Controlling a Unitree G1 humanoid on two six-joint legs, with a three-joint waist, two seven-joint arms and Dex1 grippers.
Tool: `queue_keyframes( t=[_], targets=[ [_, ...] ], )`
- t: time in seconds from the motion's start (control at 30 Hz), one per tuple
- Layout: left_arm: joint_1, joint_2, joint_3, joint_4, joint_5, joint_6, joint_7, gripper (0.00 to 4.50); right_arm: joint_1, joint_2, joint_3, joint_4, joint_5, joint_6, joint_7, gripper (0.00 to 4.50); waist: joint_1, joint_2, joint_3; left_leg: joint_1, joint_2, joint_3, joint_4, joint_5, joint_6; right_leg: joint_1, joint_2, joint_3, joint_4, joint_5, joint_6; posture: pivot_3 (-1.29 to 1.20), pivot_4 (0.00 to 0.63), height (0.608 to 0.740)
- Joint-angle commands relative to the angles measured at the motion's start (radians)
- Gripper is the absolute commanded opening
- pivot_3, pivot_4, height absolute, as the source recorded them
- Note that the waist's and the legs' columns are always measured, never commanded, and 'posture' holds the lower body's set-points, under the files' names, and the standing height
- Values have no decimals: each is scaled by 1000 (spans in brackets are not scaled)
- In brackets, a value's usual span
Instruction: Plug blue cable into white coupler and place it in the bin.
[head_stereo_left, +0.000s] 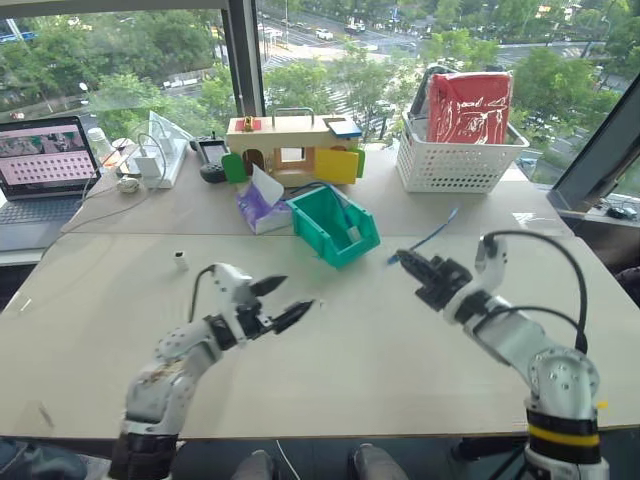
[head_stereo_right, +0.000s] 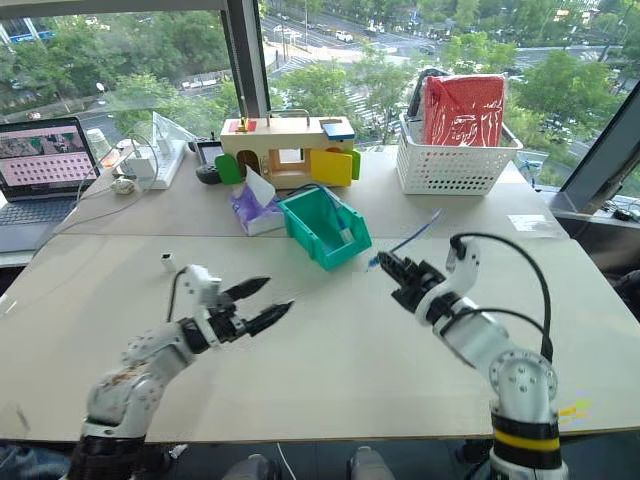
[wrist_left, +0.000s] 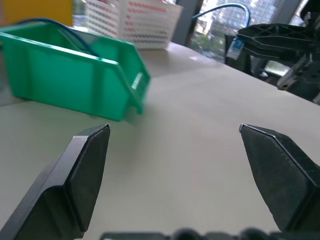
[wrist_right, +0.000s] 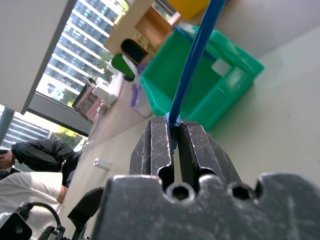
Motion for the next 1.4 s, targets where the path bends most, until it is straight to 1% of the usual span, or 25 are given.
queue_keyframes(
  t=[0.03, 0.07, 0.17, 0.37, 0.57, 0.67, 1.03, 1.3, 1.33, 1.37, 1.4],
  targets=[
    [24, -13, 84, 1, 53, -56, 139, 4467, -109, -20, -9, 17, -15, 9, 31, 0, 5, 0, 0, 0, 0, 0, 0, 0, 0, 0, 0, 0, 0, 0, 0, 0, 150, 737],
    [22, -11, 92, 32, 99, -60, 197, 4467, -140, -19, -5, 26, -21, 10, 31, 0, 9, 0, 0, 0, 0, 0, 0, 0, 0, 0, 0, 0, 0, 0, 0, 0, 150, 737],
    [-11, -6, 91, 133, 190, -93, 298, 4467, -198, -7, 6, 34, -32, 16, 16, 0, 18, 0, 0, -1, -1, 1, 0, 0, 0, 1, -1, -1, 0, 0, 0, 0, 150, 737],
    [-175, -14, 39, 370, 272, -172, 351, 4467, -231, 25, 15, 17, -40, 24, -15, 0, 33, -1, 0, -3, -1, 1, 0, 0, 0, -1, -2, -1, -1, 1, 0, 0, 150, 737],
    [-290, -4, 14, 587, 332, -249, 383, 4467, -229, 26, 4, -5, -39, 30, -41, 0, 26, -1, 0, -5, -1, 1, 0, 0, 1, -2, -2, -2, -2, 1, 0, 0, 150, 737],
    [-350, 5, 32, 688, 341, -283, 409, 4467, -210, 14, -12, -23, -32, 32, -62, 0, 28, -1, 0, -5, -1, 1, 0, 0, 1, -2, -2, -2, -1, 1, 0, 0, 150, 737],
    [-423, 3, 43, 824, 335, -352, 422, 4467, -170, 6, -24, -62, -19, 34, -94, 0, 29, -1, 0, -4, -1, 1, 0, 0, 1, -2, -2, -3, 0, 1, 0, 0, 150, 737],
    [-530, 14, 39, 1021, 341, -421, 406, 4467, -168, 6, -19, -64, -26, 39, -102, 0, 32, -1, 0, -4, -1, 1, 0, 0, 1, -1, -2, -3, 0, 1, 0, 0, 150, 737],
    [-537, 15, 40, 1039, 339, -422, 404, 3946, -167, 6, -19, -66, -25, 39, -104, 0, 32, -1, 0, -4, -1, 1, 0, 0, 1, -1, -2, -3, 0, 1, 0, 0, 150, 737],
    [-541, 16, 40, 1052, 339, -427, 402, 3740, -167, 7, -19, -68, -25, 39, -105, 0, 32, -1, 0, -4, -1, 1, 0, 0, 1, -1, -2, -3, 0, 1, 0, 0, 150, 737],
    [-543, 18, 36, 1066, 342, -429, 395, 3315, -166, 8, -19, -70, -22, 39, -109, 0, 32, -1, 0, -4, -1, 1, 0, 0, 1, -1, -2, -3, 0, 1, 0, 0, 150, 737]
  ],
)
